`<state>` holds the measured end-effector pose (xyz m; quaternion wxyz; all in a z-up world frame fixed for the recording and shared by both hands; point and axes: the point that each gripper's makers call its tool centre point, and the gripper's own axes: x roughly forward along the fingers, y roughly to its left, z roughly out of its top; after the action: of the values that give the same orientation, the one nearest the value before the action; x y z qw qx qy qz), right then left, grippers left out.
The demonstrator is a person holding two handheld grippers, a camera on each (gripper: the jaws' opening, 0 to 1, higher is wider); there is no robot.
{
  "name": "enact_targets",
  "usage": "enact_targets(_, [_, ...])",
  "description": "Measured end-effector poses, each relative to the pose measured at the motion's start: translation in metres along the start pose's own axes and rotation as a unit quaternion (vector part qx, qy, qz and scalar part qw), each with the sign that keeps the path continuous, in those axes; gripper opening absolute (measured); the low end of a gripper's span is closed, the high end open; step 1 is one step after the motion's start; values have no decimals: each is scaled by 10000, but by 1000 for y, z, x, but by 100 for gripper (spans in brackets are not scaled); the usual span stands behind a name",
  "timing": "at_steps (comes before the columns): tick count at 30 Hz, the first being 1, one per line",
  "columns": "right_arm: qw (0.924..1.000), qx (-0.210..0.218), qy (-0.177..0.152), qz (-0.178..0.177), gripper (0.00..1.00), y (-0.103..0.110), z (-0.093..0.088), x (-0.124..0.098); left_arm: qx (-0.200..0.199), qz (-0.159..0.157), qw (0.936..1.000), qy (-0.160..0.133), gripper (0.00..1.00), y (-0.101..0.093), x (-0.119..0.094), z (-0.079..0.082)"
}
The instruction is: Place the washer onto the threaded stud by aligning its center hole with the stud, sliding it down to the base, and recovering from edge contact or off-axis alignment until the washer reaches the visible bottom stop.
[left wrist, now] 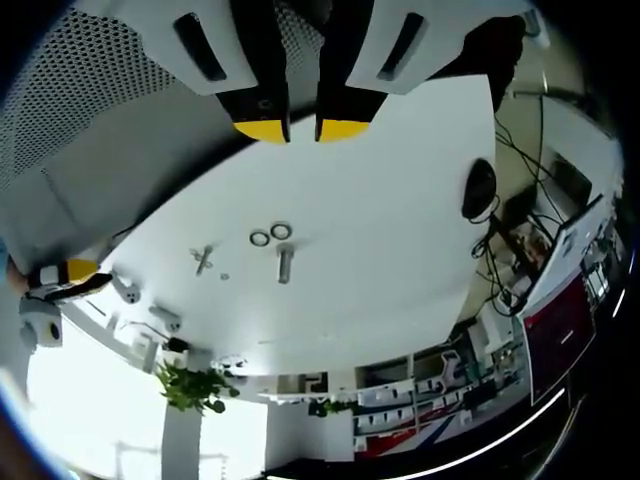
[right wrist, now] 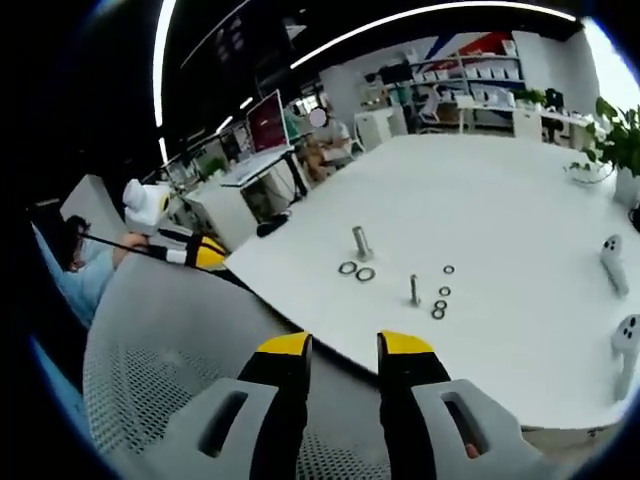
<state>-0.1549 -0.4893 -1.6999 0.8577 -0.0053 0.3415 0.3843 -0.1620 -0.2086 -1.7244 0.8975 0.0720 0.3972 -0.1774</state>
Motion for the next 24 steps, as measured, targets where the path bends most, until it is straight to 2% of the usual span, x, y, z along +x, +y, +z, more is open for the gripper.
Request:
enact_targets(2, [9991,-393,124,37,28,-2,1,1,-8,3,10000,-10,8,0,0,0])
enact_targets(6, [9955,-940,98,50,27,-14,15,-2,-5,3,10000,-18,8,1,0,1])
enact_targets(11, [9908,-1263,439,212,27,-38,22,0,7,0,10000,-61,8,0,-1,2])
enact_targets(17, [9840,-1529,873,289,28,-61,15,8,-14,20,10000,-61,8,1,-1,2])
enact_targets(24, [9765,-1601,1369,454,28,-82,-2,30,-12,20,10000,-65,8,1,-1,2])
